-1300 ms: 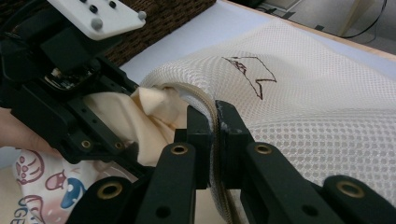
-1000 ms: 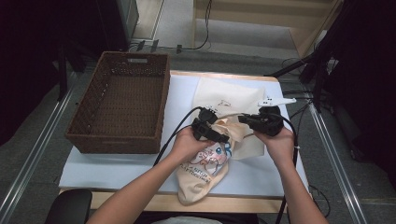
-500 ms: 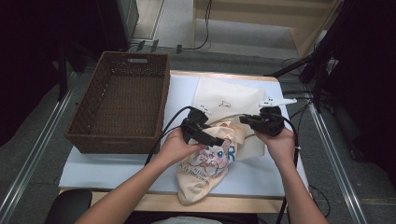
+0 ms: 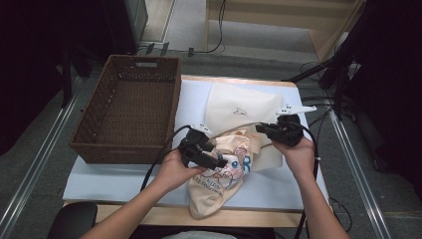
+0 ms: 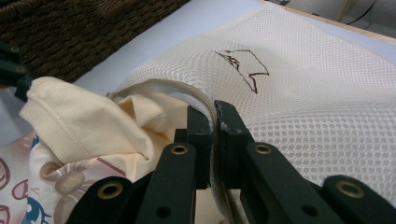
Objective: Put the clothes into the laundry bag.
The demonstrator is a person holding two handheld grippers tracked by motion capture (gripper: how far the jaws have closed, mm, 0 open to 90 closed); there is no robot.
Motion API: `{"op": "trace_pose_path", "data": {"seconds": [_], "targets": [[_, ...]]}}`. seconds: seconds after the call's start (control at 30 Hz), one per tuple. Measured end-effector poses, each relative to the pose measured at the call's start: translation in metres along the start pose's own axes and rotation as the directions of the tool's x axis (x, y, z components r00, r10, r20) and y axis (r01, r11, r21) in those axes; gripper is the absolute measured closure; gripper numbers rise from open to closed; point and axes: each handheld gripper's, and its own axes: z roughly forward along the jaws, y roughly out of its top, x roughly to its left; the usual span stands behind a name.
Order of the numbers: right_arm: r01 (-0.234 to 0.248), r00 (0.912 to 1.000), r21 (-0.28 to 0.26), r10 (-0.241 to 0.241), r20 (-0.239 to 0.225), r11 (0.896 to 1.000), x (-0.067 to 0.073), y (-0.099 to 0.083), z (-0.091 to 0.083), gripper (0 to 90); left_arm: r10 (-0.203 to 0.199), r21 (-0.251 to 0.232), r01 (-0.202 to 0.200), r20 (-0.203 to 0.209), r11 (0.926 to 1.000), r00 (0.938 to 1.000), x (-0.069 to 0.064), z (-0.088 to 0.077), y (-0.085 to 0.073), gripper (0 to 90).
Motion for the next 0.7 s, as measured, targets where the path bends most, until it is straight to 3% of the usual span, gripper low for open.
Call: {"op": "trace_pose_path", "data": {"seconds": [0.07, 0.13, 0.43, 0.7], "targets": [[0.002, 1.0000, -0.001, -0.002, -0.002, 1.000, 0.000, -0.001, 0.000, 86.8, 0.017, 0.017, -0.017, -0.016, 0.9997, 0.9997, -0.004, 0.004, -0.006, 20.8], [0.007, 1.0000, -0.001, -0.007, 0.000, 1.000, 0.000, -0.001, 0.000, 86.8, 0.008, 0.035, -0.008, -0.004, 0.9994, 1.0000, -0.003, 0.011, -0.011, 20.6], [0.011, 0.9999, 0.008, -0.011, -0.001, 1.000, 0.001, -0.001, 0.002, 86.8, -0.038, 0.005, 0.038, 0.012, 0.9993, 0.9992, 0.008, 0.044, -0.017, 25.3], [0.016, 0.9999, 0.014, -0.016, -0.004, 1.000, 0.002, -0.003, 0.004, 86.8, -0.025, -0.008, 0.025, -0.018, 0.9997, 0.9995, 0.010, 0.055, -0.020, 57.8]]}}
